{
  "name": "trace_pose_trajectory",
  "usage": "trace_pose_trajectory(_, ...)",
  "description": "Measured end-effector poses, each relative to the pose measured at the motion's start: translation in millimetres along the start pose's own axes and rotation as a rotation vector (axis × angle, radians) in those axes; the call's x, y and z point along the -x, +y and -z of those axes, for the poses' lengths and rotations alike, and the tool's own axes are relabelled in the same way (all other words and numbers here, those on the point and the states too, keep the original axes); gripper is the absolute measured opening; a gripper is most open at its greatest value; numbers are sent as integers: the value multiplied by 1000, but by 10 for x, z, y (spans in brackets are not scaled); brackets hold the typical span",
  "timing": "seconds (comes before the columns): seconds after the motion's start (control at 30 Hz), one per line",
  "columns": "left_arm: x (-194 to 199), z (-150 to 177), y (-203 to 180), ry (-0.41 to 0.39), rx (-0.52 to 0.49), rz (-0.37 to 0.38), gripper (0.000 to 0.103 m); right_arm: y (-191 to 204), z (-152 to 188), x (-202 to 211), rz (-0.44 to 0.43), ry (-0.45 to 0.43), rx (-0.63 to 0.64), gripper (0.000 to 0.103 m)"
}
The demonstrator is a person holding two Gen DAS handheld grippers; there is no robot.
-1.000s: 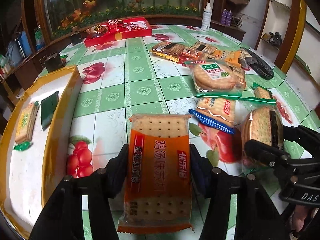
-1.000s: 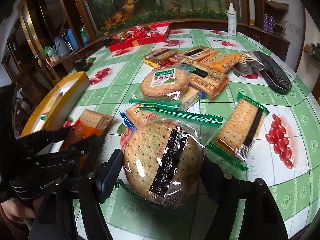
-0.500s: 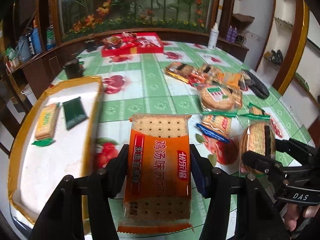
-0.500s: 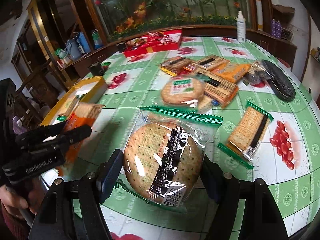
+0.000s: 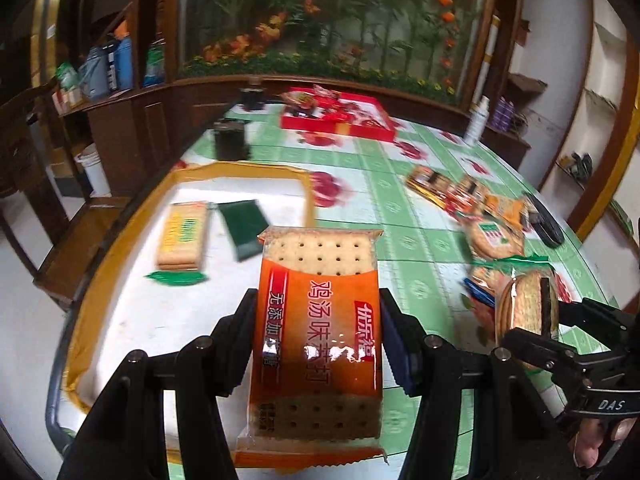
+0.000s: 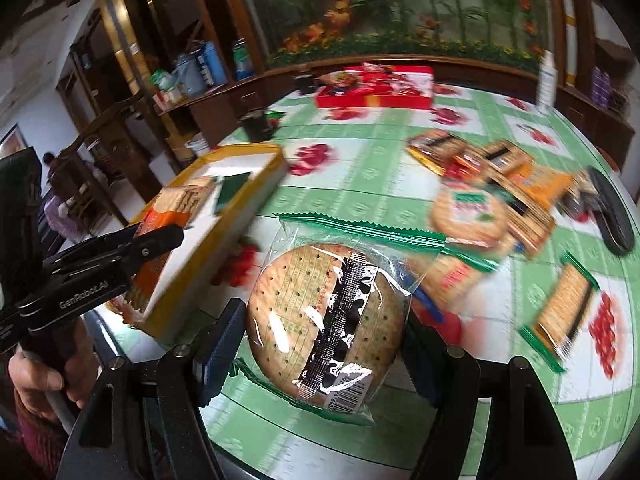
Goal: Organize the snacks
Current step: 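Lower and release the orange pack into the tray with the left tool while the right releases the round bag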
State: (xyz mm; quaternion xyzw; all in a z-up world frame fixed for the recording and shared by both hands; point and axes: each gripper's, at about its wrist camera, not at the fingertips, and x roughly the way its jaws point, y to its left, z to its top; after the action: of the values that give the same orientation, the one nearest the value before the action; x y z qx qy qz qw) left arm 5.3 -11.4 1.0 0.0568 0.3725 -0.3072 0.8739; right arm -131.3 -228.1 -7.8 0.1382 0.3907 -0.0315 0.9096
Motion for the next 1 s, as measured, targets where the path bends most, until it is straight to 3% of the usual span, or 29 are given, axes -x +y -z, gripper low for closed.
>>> trace_pose_trajectory(0.27, 105, 44, 609, -14, 99, -65, 57, 566, -276, -219, -71, 32, 102, 78)
trace_pose_trajectory(0.53, 1, 162, 1051, 28, 161, -139, 57, 1077, -516, -546, -116, 66, 188, 78)
trace_pose_trajectory(1.0, -144, 306, 1108, 81, 102, -208, 57, 1418, -745, -1377, -187, 204, 155, 78)
